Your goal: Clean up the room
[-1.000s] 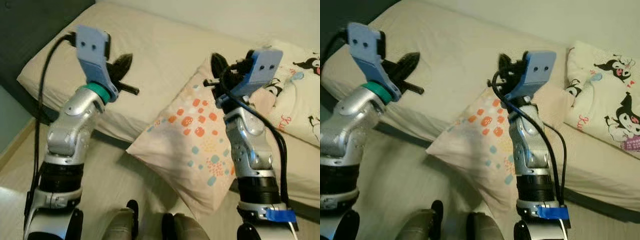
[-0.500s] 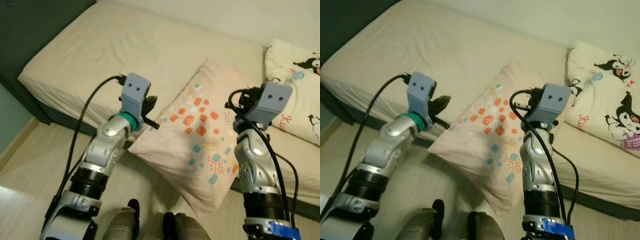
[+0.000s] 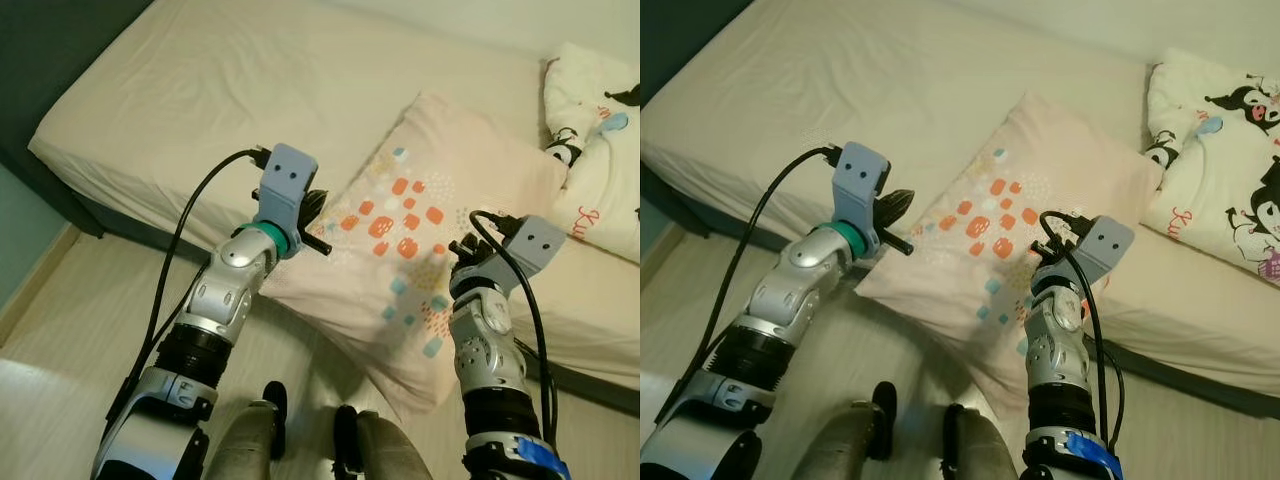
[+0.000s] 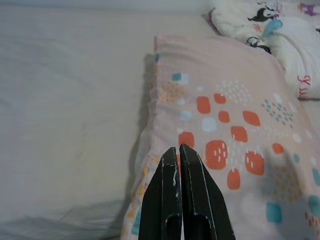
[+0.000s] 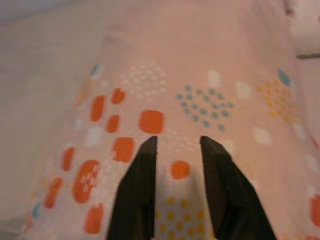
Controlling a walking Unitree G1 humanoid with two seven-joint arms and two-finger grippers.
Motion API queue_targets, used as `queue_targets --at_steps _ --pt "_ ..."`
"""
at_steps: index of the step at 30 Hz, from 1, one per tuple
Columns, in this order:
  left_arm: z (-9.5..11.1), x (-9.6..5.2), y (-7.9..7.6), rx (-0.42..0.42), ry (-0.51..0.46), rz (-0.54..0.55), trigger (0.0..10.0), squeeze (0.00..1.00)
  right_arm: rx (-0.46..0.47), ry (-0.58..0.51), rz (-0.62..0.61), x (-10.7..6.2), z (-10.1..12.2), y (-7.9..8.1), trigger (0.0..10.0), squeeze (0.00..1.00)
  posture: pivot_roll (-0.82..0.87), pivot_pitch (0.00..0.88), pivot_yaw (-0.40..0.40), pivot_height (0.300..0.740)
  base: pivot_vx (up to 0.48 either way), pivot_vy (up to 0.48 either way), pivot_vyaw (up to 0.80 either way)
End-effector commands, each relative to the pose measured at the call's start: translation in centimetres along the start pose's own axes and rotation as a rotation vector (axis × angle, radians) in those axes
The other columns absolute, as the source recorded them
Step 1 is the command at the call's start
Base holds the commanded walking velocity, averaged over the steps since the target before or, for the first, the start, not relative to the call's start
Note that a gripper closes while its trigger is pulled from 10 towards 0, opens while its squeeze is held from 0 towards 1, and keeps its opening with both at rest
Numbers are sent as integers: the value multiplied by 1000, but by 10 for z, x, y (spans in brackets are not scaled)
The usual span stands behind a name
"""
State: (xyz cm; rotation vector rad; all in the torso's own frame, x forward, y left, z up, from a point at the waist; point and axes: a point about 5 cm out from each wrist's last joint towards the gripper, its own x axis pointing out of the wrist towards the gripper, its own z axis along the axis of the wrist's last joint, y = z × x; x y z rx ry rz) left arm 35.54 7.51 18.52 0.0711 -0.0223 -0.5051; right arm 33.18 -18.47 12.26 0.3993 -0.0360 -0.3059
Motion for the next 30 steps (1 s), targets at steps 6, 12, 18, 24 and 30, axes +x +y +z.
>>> queue_targets --at_steps 6,12,18,24,30 --pt "8 -19 6 -51 -38 30 10000 0 -142 -179 239 -8 30 32 10000 0 -62 281 30 740 0 0 0" --pt "19 -28 12 -38 -82 37 10000 0 -180 -237 342 -15 39 50 10000 0 -59 268 26 740 0 0 0" --pt "14 -38 17 -6 -59 65 10000 0 -202 -207 321 -25 29 50 10000 0 -57 259 17 740 0 0 0" --pt "14 -39 15 -16 -49 72 10000 0 -290 -147 58 -16 18 3 10000 0 -60 259 25 740 0 0 0" --pt "19 -35 22 16 -44 74 10000 0 -146 -24 -2 -4 2 -14 10000 0 -38 264 35 740 0 0 0"
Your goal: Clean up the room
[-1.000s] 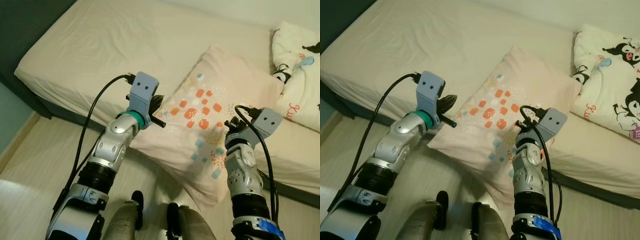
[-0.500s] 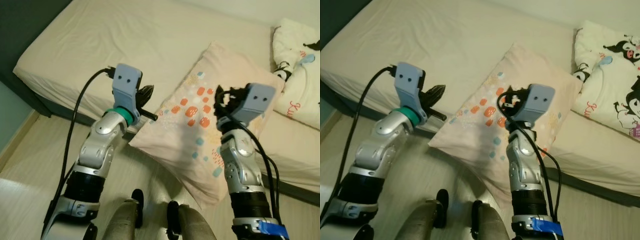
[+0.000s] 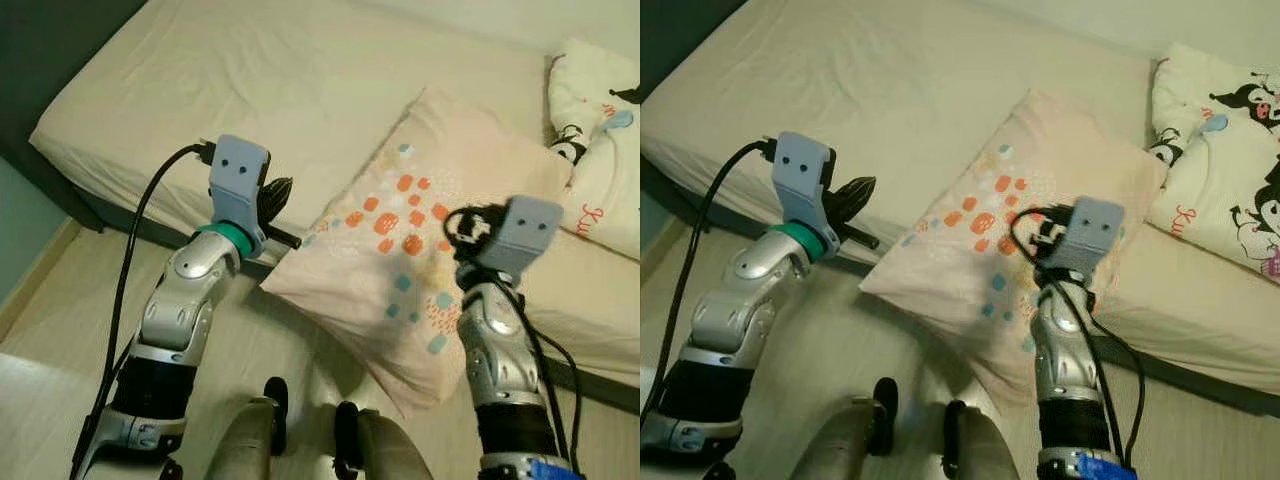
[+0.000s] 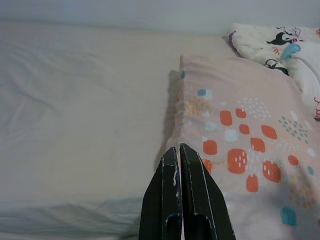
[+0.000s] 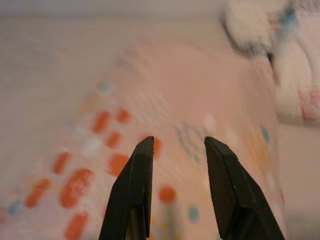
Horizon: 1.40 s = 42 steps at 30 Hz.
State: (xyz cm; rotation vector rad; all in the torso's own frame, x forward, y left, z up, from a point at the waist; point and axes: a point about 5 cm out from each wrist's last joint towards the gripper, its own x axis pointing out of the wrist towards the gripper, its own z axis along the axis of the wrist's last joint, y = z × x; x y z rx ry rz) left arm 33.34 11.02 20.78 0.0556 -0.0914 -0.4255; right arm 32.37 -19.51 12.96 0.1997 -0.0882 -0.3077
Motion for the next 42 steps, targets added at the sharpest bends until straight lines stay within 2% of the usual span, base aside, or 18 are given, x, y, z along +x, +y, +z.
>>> queue_targets --at_steps 1,4,6,10,14,21,25,42 --pt "-3 1 0 14 23 -8 10000 0 42 58 -13 0 -10 -3 10000 0 -38 264 35 740 0 0 0" --pt "0 2 3 20 23 -2 10000 0 54 58 15 2 -9 3 10000 0 -33 261 35 740 0 0 0" --pt "-1 0 4 -2 22 6 10000 0 25 9 75 3 0 14 10000 0 -37 259 31 740 0 0 0" --pt "-4 -3 1 -22 27 7 10000 0 -5 -35 121 3 8 23 10000 0 -41 255 28 740 0 0 0" --pt "-5 -4 -1 -42 27 7 10000 0 -7 -49 141 3 9 25 10000 0 -43 242 24 740 0 0 0" --pt "-6 -6 1 -34 26 20 10000 0 -6 -72 213 -2 11 38 10000 0 -42 213 23 740 0 0 0" --pt "-7 -6 3 -29 25 36 10000 0 -18 -96 271 -8 13 51 10000 0 -41 186 18 740 0 0 0" --pt "-6 -7 6 -41 4 69 10000 0 -36 -138 315 -5 24 57 10000 0 -49 139 10 740 0 0 0"
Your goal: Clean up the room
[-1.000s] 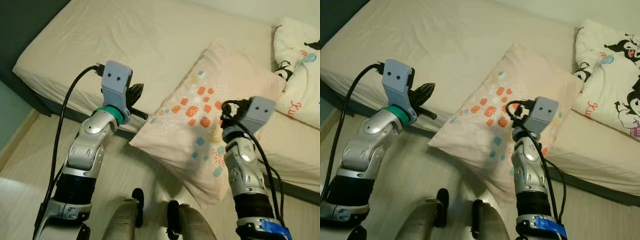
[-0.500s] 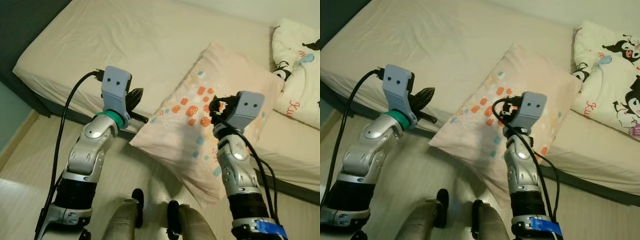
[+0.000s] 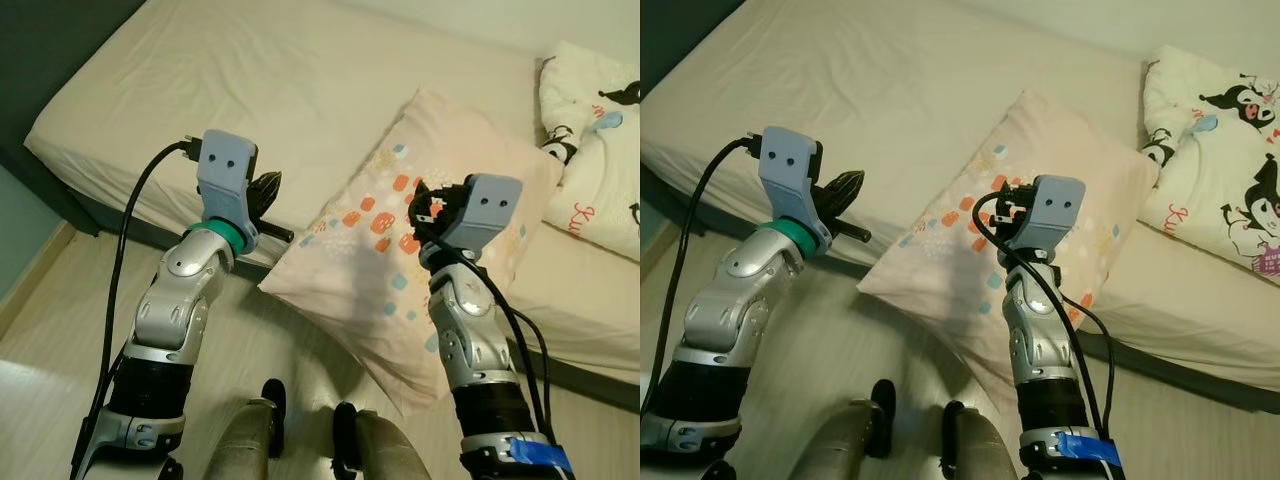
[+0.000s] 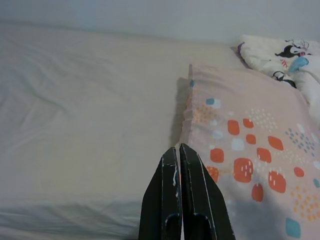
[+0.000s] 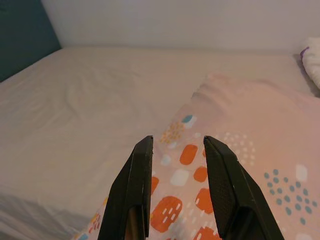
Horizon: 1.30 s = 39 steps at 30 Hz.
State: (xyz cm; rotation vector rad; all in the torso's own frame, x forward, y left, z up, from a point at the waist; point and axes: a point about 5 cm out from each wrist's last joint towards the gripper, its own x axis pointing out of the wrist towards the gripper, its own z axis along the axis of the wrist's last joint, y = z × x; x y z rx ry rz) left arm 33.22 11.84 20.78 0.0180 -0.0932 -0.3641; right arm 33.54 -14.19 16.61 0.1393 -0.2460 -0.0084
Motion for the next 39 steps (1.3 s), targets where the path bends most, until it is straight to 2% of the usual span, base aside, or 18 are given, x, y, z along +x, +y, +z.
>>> queue_targets --at_steps 1,16,36,39 --pt "-6 -4 1 -9 10 12 10000 0 -27 -7 25 -4 1 0 10000 0 -53 134 7 740 0 0 0" --pt "-5 -11 6 -22 -16 67 10000 0 -39 -36 138 -3 8 19 10000 0 -44 123 -25 740 -57 0 0" --pt "-3 -14 9 -13 -22 89 10000 0 -39 -56 146 -1 15 20 10000 0 -43 125 -19 740 -357 0 0" --pt "-3 -13 8 -14 -22 87 10000 0 -33 -50 140 -2 14 19 10000 0 -46 127 -16 740 0 0 0"
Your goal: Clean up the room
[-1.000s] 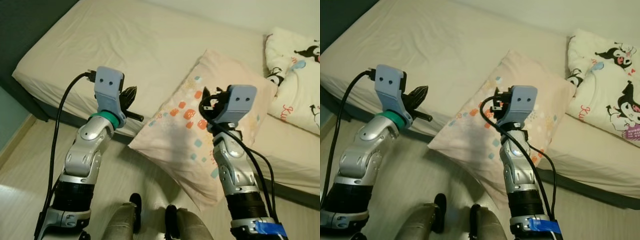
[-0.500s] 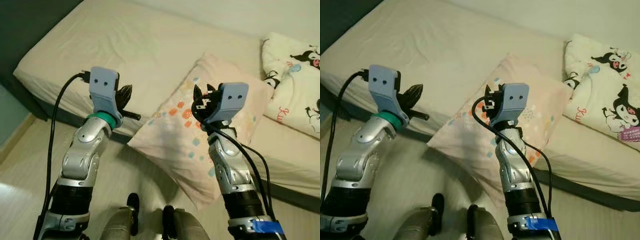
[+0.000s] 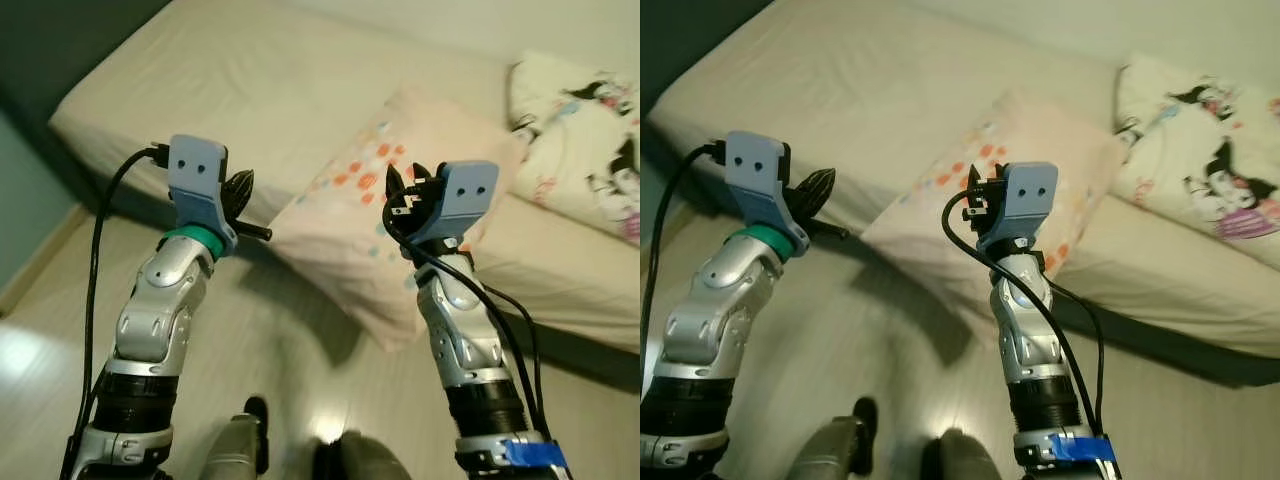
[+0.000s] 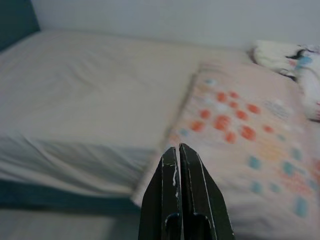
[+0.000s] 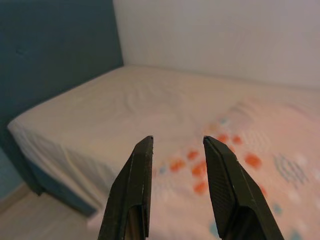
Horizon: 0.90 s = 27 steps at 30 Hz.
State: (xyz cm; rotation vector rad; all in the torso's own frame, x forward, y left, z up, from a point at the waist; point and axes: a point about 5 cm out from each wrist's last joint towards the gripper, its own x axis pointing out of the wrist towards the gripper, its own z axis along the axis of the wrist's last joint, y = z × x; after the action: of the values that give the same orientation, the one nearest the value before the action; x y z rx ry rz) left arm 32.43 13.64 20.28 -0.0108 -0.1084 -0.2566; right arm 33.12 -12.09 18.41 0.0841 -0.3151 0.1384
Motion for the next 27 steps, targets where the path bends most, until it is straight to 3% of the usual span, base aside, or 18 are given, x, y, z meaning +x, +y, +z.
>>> queue_targets --at_steps 1,4,27 --pt "1 1 -6 7 -3 -21 10000 0 3 9 -16 -3 -2 -4 10000 0 -46 127 -16 740 0 0 0" --pt "2 2 -6 5 0 -30 10000 0 9 17 -20 -2 -2 -5 10000 0 -47 128 -15 740 0 0 0" --pt "1 3 -6 8 6 -31 10000 0 13 32 -37 -1 -3 -9 10000 0 -48 122 -16 740 0 0 -773"
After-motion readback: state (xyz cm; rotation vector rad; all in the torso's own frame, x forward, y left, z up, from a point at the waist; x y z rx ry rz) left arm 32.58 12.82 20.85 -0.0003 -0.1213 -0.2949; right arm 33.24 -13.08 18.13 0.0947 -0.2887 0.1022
